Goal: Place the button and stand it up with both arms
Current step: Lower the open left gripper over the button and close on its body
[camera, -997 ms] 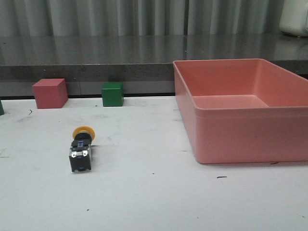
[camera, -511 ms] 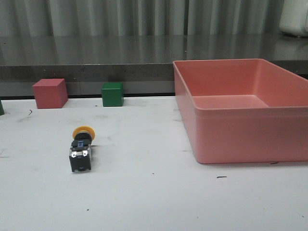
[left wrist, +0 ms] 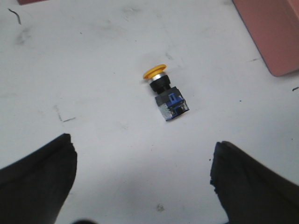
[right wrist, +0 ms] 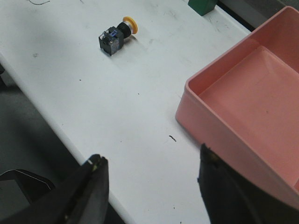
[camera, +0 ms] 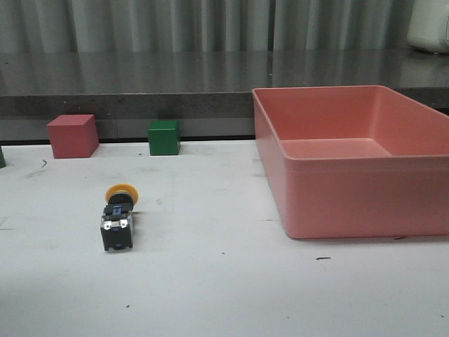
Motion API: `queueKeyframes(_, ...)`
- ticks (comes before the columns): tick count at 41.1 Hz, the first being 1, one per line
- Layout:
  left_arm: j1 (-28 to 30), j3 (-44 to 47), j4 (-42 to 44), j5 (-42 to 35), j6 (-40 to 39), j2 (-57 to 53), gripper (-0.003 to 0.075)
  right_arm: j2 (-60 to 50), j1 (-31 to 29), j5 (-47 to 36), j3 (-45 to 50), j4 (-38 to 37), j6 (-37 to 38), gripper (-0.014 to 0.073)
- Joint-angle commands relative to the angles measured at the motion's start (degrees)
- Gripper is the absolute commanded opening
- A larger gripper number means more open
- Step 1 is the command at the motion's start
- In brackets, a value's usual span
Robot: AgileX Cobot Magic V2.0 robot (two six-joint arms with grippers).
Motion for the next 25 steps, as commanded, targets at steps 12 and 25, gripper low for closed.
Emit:
queueKeyframes(12, -8.43, -8.44, -0.90, -5.01, -5.93, 15.50, 0.0575, -0.05, -0.25, -3.21, -1.37, -1.12, -0.35, 0.0448)
queueKeyframes(25, -10.98, -18.17, 7.51, 0.11, -22.74, 29.67, 0.0565, -0.05, -0.25, -3.21, -1.37, -1.12, -0.35, 0.0448)
